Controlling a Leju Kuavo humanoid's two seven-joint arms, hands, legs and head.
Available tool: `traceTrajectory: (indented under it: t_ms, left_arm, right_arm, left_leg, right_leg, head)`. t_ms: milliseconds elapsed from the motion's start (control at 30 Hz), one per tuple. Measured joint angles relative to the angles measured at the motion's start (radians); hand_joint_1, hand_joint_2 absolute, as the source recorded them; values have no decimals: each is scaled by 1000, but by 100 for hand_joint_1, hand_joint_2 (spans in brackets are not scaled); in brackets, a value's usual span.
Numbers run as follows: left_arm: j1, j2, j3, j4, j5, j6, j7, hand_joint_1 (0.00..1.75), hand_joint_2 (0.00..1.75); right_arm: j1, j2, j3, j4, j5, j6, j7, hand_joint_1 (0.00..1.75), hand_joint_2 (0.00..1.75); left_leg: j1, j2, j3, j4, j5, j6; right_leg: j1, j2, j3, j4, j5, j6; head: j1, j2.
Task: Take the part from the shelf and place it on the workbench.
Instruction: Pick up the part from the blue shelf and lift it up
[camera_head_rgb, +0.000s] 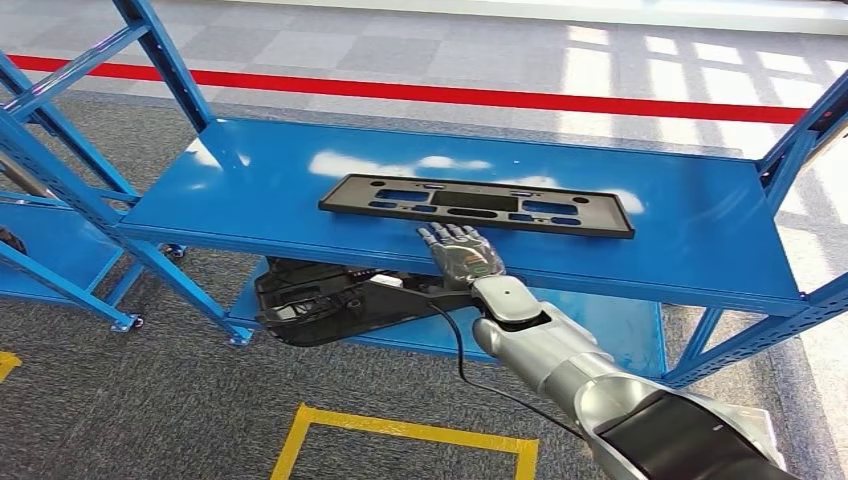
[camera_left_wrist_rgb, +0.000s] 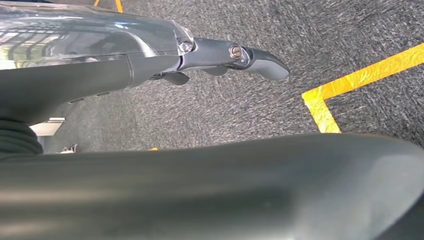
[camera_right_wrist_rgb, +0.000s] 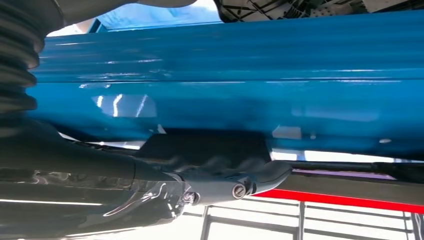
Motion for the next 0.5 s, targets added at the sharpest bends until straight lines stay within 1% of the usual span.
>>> traceTrajectory:
  t_ms: [267,333,500]
  left_arm:
    - [0,0,0,0,-1,-1,0,0,0]
    - [1,0,1,0,0,-1,1,0,0]
    - [5,0,6,0,0,-1,4,0,0]
  right_arm:
    - [13,-1,0,-52,20,-112,14,0,175]
    - [19,-3,-1,-75,14,-119,14,0,175]
    - [18,-19,-11,-159,-19,-99,9,0,175]
  left_leg:
    - [0,0,0,0,0,0]
    - [0,0,0,0,0,0]
    - [0,0,0,0,0,0]
  right_leg:
    - [0,0,0,0,0,0]
    - [0,0,0,0,0,0]
    - [0,0,0,0,0,0]
  head:
    - [0,0]
    - [0,0]
    - [0,0]
